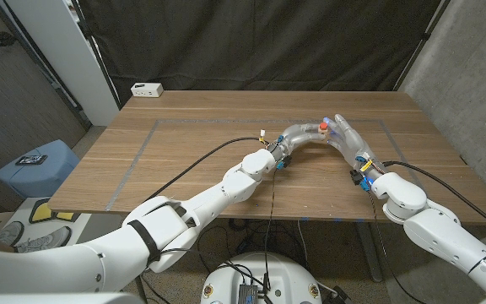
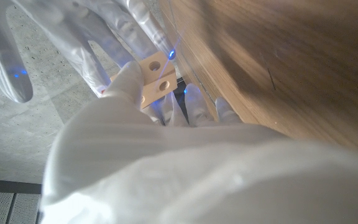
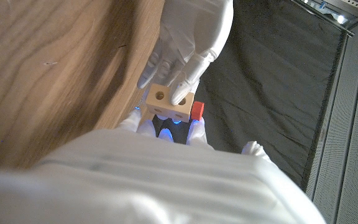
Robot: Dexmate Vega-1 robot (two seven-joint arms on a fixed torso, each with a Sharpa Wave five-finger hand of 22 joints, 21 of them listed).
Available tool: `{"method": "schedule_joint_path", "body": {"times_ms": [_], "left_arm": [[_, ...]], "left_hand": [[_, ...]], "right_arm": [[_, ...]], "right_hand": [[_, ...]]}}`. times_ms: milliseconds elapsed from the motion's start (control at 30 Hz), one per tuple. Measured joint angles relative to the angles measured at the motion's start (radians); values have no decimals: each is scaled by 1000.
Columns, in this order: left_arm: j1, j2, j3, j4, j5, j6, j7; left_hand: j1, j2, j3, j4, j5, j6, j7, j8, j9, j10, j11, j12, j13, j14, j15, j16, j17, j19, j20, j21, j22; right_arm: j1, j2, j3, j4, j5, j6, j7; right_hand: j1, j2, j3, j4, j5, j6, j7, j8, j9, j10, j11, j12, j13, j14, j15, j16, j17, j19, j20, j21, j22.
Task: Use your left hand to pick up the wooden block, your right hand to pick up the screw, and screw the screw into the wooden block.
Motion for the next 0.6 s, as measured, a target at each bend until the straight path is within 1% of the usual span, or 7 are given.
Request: {"method": "schedule_joint_path", "body": {"times_ms": [233, 500, 533, 600], "left_arm": [[-5, -6, -2, 15, -5, -2, -5], [-17, -22, -7, 52, -15, -10, -13], [-18, -23, -8, 55, -16, -11, -13], [-21, -26, -8, 61, -16, -15, -16]], "left_hand": [[-1, 1, 0, 0, -3, 0, 0, 0, 0, 0, 0, 0, 0, 0, 0, 0, 0, 0, 0, 0, 0], [-1, 1, -1, -1, -3, 0, 0, 0, 0, 0, 0, 0, 0, 0, 0, 4, 0, 0, 0, 0, 0], [-5, -3, -3, 0, -3, 4, -4, -1, 0, 0, 0, 0, 0, 0, 0, 4, 0, 0, 0, 0, 0], [-13, 0, -6, 2, -3, 9, -9, -1, -1, 2, 1, 0, 0, 0, 0, 4, 0, 0, 0, 0, 0]], "right_arm": [[0, -1, 0, 0, 4, -5, -1], [0, -5, -1, -3, 13, -17, -1], [-1, -5, 0, -4, 13, -18, -1], [-2, -7, 0, -4, 15, -19, -1]], "right_hand": [[0, 0, 0, 0, 0, 0, 0, 0, 0, 0, 0, 0, 0, 0, 0, 0, 0, 0, 0, 0, 0], [0, 0, 0, 0, 0, 0, 0, -1, 0, 0, 0, 0, 0, 0, 0, 0, 0, 0, 0, 0, 0], [0, 0, 0, 0, 0, 3, -4, -1, -1, 0, 0, 0, 0, 0, 0, 0, 0, 0, 0, 0, 0], [0, 0, 0, 0, 0, 5, -6, -1, -1, 0, 0, 0, 0, 0, 0, 0, 0, 0, 0, 0, 0]]}}
